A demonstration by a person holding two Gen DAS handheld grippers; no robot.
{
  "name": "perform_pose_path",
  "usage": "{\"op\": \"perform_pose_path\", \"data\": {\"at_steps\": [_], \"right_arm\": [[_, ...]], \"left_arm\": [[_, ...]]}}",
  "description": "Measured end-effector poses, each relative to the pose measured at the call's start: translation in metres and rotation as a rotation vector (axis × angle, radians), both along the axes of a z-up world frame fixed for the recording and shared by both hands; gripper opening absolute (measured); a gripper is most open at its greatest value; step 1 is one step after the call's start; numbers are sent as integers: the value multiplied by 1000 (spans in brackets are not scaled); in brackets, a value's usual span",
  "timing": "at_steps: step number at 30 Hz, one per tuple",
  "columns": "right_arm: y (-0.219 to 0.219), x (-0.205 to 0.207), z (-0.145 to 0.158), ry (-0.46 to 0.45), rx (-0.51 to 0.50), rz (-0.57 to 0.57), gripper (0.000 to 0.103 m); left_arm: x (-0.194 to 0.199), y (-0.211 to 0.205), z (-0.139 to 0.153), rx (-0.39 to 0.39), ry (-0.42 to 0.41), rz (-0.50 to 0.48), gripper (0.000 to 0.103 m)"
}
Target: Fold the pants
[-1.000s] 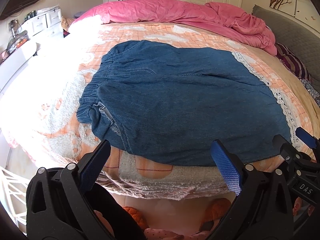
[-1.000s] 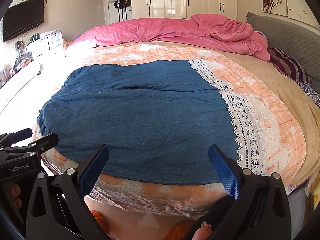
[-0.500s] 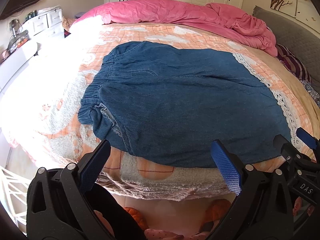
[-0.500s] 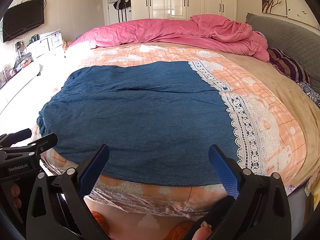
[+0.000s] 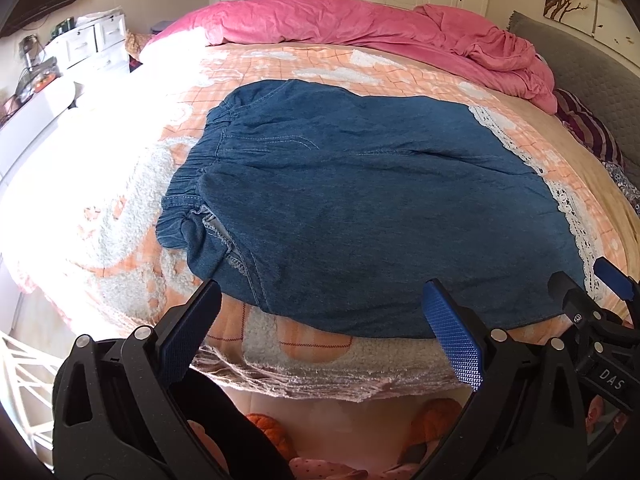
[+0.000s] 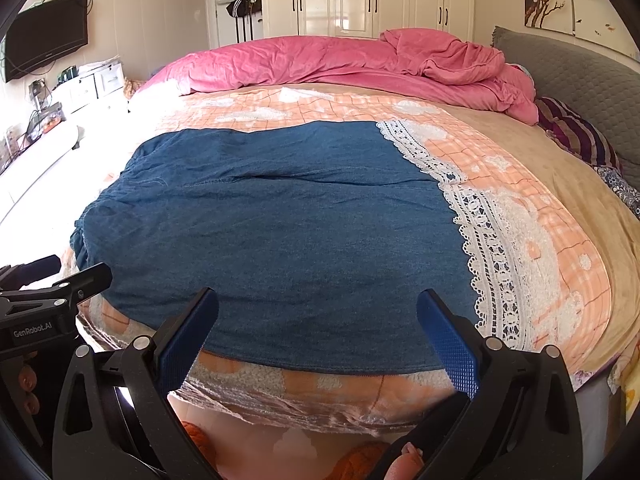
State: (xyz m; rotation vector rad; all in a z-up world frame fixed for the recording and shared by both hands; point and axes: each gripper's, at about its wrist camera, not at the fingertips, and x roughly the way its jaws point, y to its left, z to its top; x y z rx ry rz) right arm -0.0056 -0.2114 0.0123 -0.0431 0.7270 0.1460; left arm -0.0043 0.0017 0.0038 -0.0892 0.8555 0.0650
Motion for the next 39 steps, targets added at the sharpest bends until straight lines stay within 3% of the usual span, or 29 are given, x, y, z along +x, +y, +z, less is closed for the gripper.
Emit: {"op": "perform_pose_path", "data": {"at_steps": [12,20,25,30,36,39], "right_arm": [[5,31,8,-10,13,33,99],[17,99,24,17,20,116,99],[36,155,27,101,43,221,99],[63,212,31,112,-28,284,99],[100,270,28,125,-147,425,99],[117,298,19,144,-205,485,99]], "left_arm": [[25,18,5,-33,4,22,94],[90,62,30,-48,21,84,94],[149,99,38,34,31,152,94],[196,128,25,89,51,126,94],[230,151,2,76,42,18,94],[238,144,-12,13,74,-71,73]]}}
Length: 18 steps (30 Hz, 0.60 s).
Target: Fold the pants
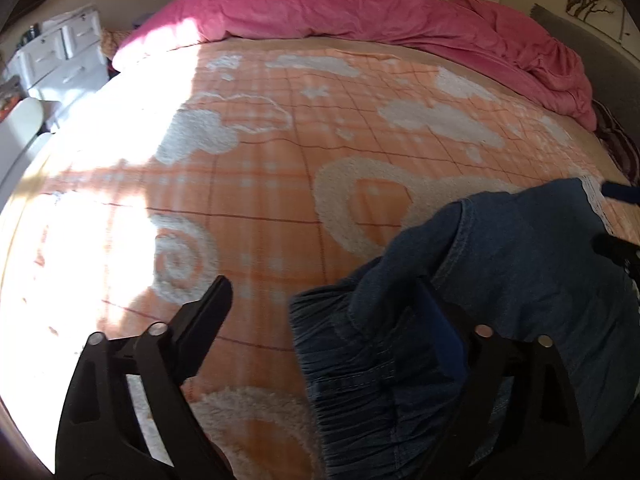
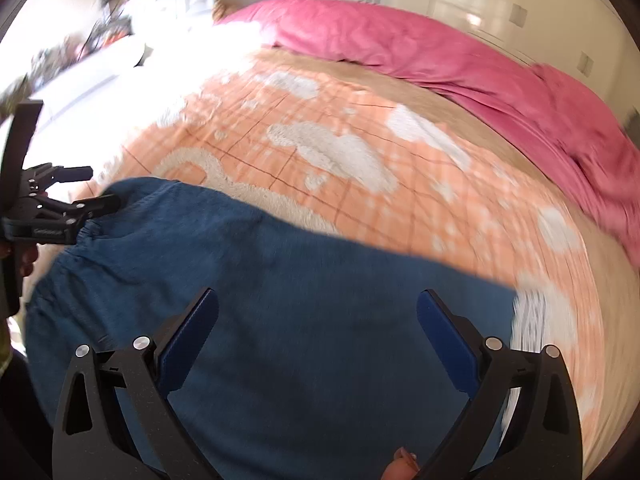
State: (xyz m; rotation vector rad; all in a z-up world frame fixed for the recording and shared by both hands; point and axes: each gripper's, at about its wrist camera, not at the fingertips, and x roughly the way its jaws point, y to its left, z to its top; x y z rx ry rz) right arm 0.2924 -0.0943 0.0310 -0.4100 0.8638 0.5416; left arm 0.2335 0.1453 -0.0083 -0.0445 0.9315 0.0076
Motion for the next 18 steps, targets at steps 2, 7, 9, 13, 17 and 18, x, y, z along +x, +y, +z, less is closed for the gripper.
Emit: {"op": "perform_pose_path", "data": {"at_steps": [2,7,9,13,17,18], "right_arm": [[10,18,-8,6,-49,22,99],[30,42,-24,33,-98,84,99],[38,46,-27,35,-110,114,98],[63,47,-38,32,-160,230,98],[82,48,-56,56,-194,283,71],[85,49,-57,72,-166,287,58]], "left_arm": [[5,-14,-10,52,7,-53,56],[8,-30,-14,74,-3,-117,34],[7,-26,-9,58,0,-109,31],[-2,-14,9,45,-53,-84,31],[-4,-11,22,34,-107,-72,30],[-4,-10,23,36,-111,-68,30]]}}
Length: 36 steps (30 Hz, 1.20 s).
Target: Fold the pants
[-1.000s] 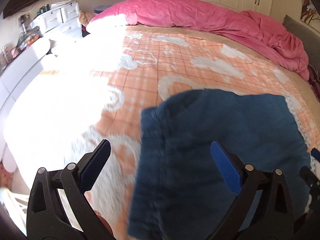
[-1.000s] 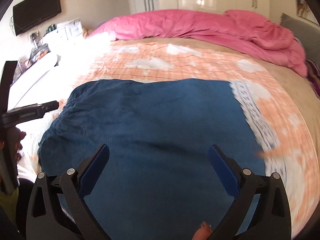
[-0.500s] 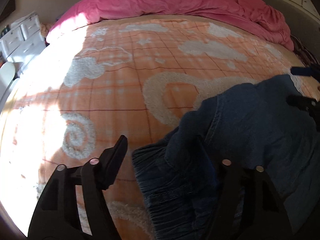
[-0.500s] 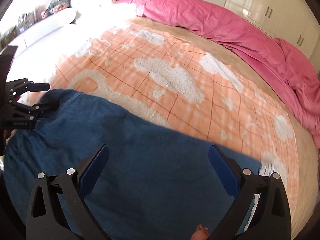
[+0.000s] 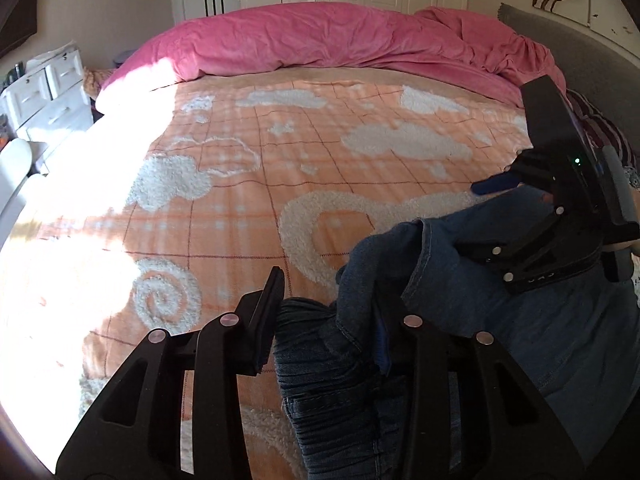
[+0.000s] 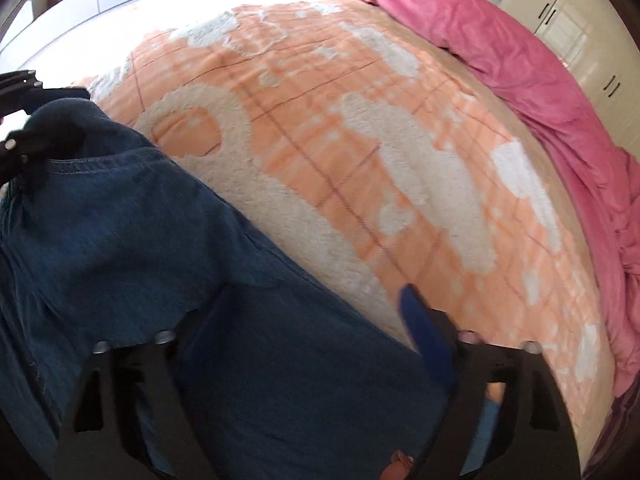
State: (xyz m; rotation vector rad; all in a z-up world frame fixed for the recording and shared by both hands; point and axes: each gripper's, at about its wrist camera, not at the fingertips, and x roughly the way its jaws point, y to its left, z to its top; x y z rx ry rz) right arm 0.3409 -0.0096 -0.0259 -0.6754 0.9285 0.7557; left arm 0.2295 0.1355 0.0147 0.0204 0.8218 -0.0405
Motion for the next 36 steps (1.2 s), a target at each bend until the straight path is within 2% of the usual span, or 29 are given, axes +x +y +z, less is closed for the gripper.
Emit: {"op": "perform_pose_path", "data": {"at_steps": [1,3,4,6,13,17,21,22,24,31,36], "right_arm": [[2,-1,-1,21,28,1,52],[4,-5,0,31,55,12,31],[3,-8,2,33,72,11,27],[-3,-11,8,26,96,-6,6],[-46,-38,52,-35,292,-94,4],[-60,-61,65,-62,345,-129,4],[-71,-81,80,-80,391,-162,4],[-73,-87,83,-83,396,-178,4],[-79,-98,85,-71,409,-213,4],[-96,-170,80,-84,455,-205,4],[-102,-217,72,-82,486,-203,4]], "left_arm": [[-1,1,1,0,-3,8,30],[-4,0,3,8,-11,8,30],[-5,-1,4,19,-16,8,30],[-5,-2,4,43,-24,15,30],[-19,-6,16,63,-86,22,30],[-29,-13,24,98,-119,12,30],[-42,-18,35,89,-145,4,31],[-45,-18,38,67,-141,0,31],[-54,-17,44,17,-138,1,31],[-105,-31,41,68,-169,-5,31],[-138,-35,31,72,-138,5,31]]}}
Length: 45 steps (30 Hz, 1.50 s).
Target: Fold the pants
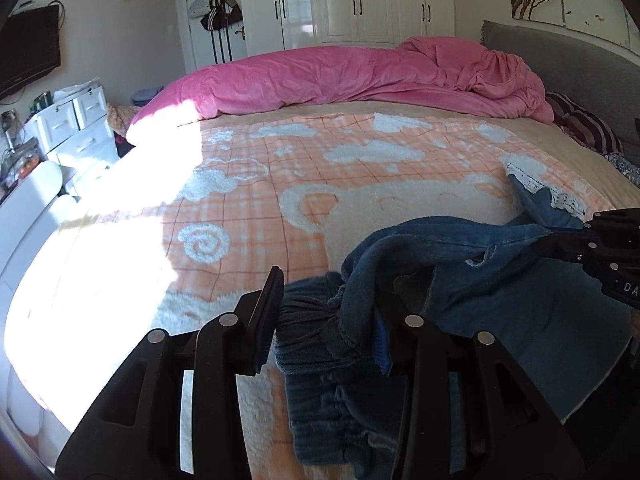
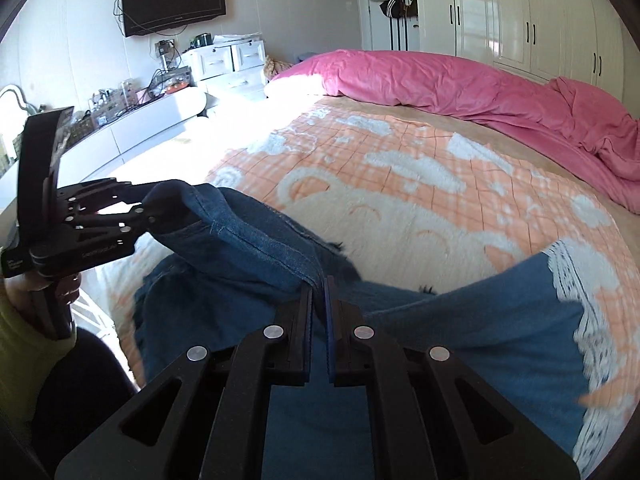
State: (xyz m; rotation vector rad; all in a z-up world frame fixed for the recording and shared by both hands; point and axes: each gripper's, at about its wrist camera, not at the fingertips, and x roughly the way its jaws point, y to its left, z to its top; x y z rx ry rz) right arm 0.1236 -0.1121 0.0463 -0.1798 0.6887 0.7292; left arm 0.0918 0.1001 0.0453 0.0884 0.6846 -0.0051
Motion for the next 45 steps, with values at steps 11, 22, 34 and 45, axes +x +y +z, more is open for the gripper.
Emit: {"op": "perform_pose_path", "data": {"at_steps": [11,22,34,45], "right_arm": [[-11,-61,-6,-46,-28,29,5],[-9,-97,-56,52,-101,94,8],[0,-101,-70,147,-46,124,10],[-6,-93,-73,198,0,116,11]], "left_arm": [[-49,-13,7,16,6,5,33],[-66,-22,-31,180,179,8,52],[-74,-6,-26,170,175,102,63],[-103,22,-23,8,202,64,77]]}}
